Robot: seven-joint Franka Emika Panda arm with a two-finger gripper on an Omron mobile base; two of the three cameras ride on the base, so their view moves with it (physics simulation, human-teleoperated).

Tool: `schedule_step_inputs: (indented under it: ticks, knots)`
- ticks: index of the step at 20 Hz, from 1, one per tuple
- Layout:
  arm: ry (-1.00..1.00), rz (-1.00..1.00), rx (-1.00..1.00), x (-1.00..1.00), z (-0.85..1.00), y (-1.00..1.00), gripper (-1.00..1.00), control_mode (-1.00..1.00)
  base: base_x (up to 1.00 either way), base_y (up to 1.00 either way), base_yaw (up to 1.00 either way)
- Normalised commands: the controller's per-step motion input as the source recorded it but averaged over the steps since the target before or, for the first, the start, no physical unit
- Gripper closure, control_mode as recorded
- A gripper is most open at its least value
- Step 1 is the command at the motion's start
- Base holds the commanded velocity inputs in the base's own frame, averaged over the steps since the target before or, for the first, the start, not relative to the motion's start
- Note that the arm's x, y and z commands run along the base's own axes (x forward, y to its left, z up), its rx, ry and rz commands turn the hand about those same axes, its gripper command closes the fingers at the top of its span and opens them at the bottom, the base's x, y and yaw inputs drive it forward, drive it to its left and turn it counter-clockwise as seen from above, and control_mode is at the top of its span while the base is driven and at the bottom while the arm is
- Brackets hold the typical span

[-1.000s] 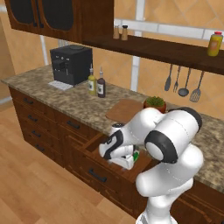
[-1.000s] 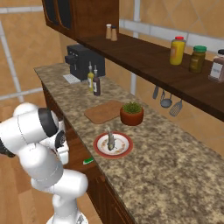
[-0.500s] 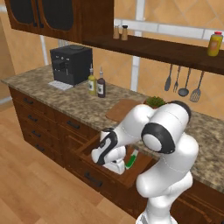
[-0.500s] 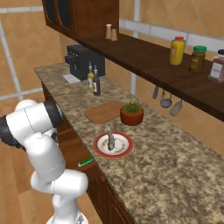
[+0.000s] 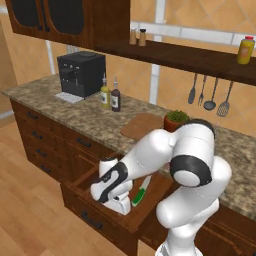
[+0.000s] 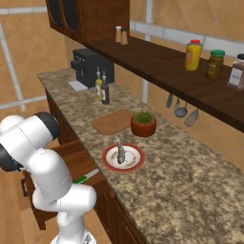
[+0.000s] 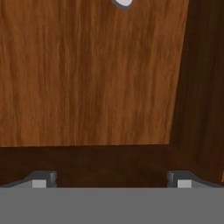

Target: Pick up the knife from the drawer and place it on the cutting board. Then place the meat from the plate to the cutting board.

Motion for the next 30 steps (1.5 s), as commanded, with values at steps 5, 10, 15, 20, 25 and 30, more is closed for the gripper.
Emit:
schedule_step_inputs:
  ticks: [5, 10, 15, 20, 25, 30]
  knots:
    - [0.11, 0.0, 0.0, -0.6, 0.21, 0.47, -1.0, -1.0, 0.0, 0.0, 0.0]
    - [0.06, -0.09, 0.0, 0.39, 0.48, -0.29, -1.0, -1.0, 0.0, 0.0, 0.0]
    - [0.04, 0.0, 0.03, 0.51, 0.06, -0.95, -1.0, -1.0, 0.0, 0.0, 0.0]
    - [0.02, 0.0, 0.0, 0.27, -0.12, -0.53, -1.0, -1.0, 0.0, 0.0, 0.0]
    - [0.0, 0.1, 0.0, 0.63, -0.14, 0.0, -1.0, -1.0, 0.0, 0.0, 0.0]
    - [0.01, 0.14, 0.0, 0.35, -0.21, -0.11, -1.0, -1.0, 0.0, 0.0, 0.0]
